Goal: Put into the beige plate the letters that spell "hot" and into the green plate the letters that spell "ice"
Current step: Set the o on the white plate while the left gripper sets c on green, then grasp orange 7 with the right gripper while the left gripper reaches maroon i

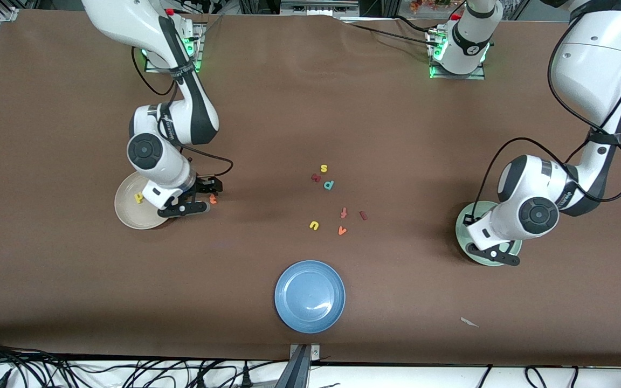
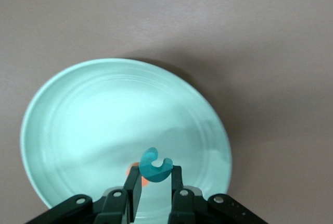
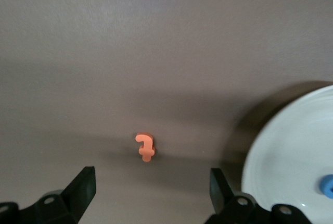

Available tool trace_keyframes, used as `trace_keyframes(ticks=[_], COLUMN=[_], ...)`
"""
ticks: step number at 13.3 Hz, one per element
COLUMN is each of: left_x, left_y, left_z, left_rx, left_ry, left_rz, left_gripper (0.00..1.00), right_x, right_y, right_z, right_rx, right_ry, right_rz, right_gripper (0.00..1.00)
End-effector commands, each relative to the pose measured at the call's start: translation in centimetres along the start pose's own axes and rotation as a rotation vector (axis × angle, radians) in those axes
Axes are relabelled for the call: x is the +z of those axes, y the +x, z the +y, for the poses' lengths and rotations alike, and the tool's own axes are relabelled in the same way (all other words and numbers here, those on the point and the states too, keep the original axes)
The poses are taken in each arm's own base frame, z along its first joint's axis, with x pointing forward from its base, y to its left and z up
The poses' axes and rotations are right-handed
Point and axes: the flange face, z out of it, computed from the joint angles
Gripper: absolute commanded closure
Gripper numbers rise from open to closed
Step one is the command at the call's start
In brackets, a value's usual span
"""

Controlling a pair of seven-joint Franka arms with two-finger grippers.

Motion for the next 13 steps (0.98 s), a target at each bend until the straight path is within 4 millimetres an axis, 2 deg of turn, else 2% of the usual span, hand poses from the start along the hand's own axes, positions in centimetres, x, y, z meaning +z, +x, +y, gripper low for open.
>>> trace_keyframes(ticks=[1,2,3,6,7,9,13], left_x=[-0.1,-0.3,-0.4,-1.4,-1.9,-2.7,-3.9], left_y=[-1.1,-1.2,-1.1,-0.6,-0.3,0.4,1.8], left_z=[-2.7,-3.2,-3.3,-1.7,-0.6,2.8,11.9], left_rx=[0.104,0.13,0.155,0.111,0.062,-0.043,-0.216], left_ry=[0.076,0.095,0.097,0.056,0.007,-0.064,-0.072], left_rz=[0.026,0.027,0.027,0.041,0.053,0.067,0.067], left_gripper=[0.72,0.41,0.0,0.0,0.0,0.0,0.0], right_x=[1.6,2.2,2.3,3.1,3.5,4.5,4.9], right_y=[-0.1,-0.2,-0.3,-0.4,-0.5,-1.0,-1.1], right_z=[-1.0,-1.0,-1.1,-1.1,-1.0,-2.1,-2.1], right_rx=[-0.014,-0.015,-0.019,-0.024,-0.024,-0.041,-0.045], right_ry=[0.003,-0.001,-0.001,-0.008,-0.011,-0.007,-0.011], right_rz=[0.018,0.022,0.027,0.029,0.034,0.056,0.056], right_gripper=[0.08,0.09,0.17,0.35,0.39,0.43,0.46])
